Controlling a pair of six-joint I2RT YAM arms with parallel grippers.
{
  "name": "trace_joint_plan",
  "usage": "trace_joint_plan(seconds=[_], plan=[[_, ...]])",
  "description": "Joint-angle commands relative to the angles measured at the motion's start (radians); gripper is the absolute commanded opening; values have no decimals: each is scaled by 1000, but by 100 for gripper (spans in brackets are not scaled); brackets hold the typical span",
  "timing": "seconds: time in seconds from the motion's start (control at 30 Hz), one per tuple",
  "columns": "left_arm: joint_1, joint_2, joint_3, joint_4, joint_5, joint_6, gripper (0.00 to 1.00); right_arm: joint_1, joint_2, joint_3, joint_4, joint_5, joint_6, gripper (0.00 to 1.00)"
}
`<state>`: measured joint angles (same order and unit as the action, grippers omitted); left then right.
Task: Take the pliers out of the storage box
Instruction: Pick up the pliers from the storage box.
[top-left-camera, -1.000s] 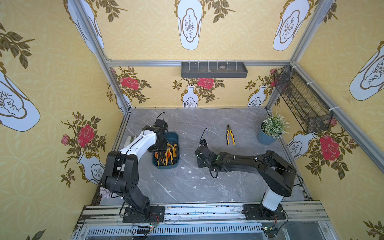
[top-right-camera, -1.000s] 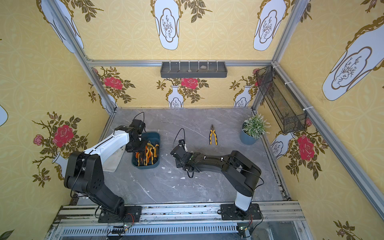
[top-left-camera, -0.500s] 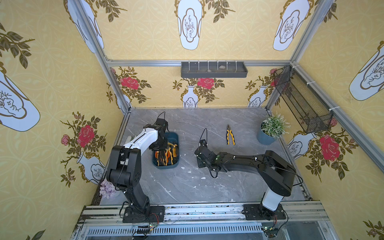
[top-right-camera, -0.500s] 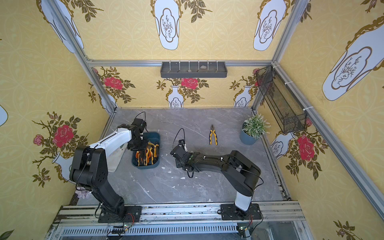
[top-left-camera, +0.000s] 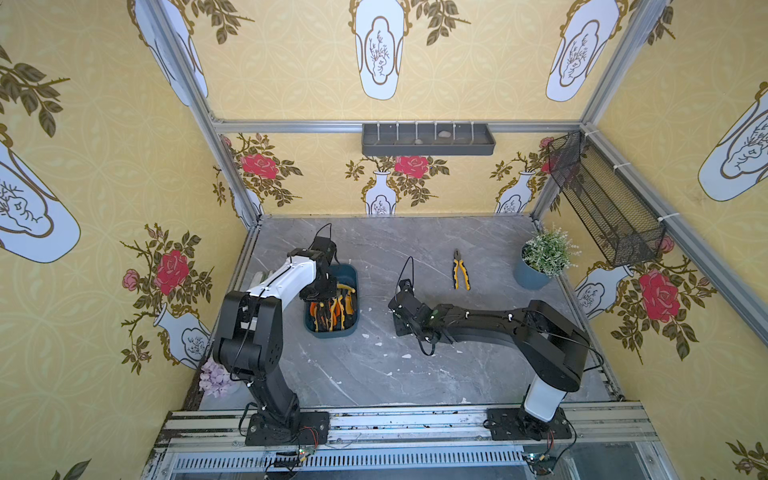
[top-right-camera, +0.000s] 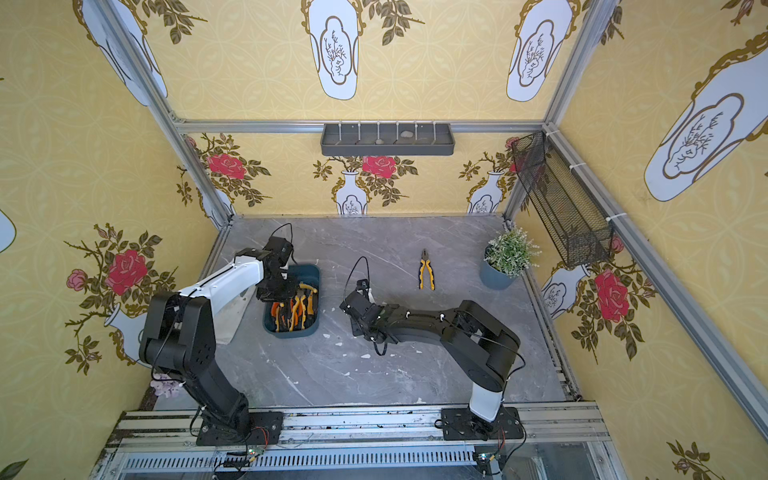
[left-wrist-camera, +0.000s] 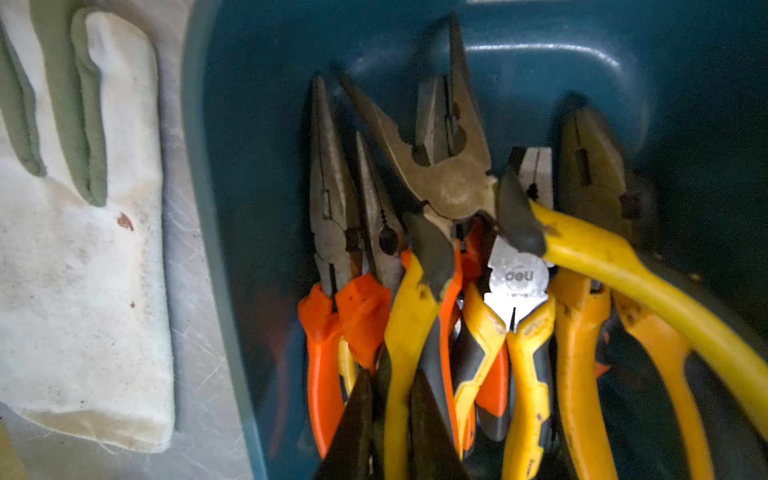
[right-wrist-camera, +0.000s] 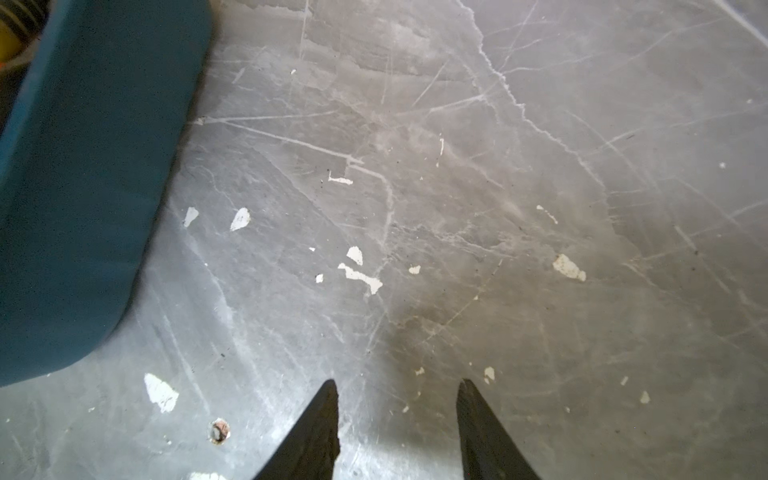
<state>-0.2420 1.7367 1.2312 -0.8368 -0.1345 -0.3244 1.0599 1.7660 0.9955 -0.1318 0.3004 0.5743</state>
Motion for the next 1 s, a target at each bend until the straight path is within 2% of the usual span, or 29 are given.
trace_joint_plan(seconds=[0.0, 0.07, 0.2, 0.43, 0.57, 0.77, 0.83, 0.97], plan=[[1, 6, -2, -9, 0, 3, 5, 1, 3, 5, 1, 25, 0, 48], [1, 0, -2, -12, -5, 4, 0, 1, 4, 7, 0, 25, -1, 48], [2, -44, -1, -22, -11, 1, 0, 2, 10, 11, -3, 25, 0, 48], [-52, -264, -73, 28, -64, 0, 0, -1, 11, 40, -50, 38, 5, 49], [-154, -414, -137, 84, -156, -10, 0, -1, -9, 157, -231, 101, 4, 51], [-366, -597, -263, 237, -362, -5, 0, -19, -23, 471, -580, 137, -19, 57], [-440, -651, -312, 305, -407, 15, 0, -33, -27, 582, -661, 103, -34, 59], [-567, -755, -400, 430, -497, 43, 0, -86, 5, 825, -807, -48, -57, 63]])
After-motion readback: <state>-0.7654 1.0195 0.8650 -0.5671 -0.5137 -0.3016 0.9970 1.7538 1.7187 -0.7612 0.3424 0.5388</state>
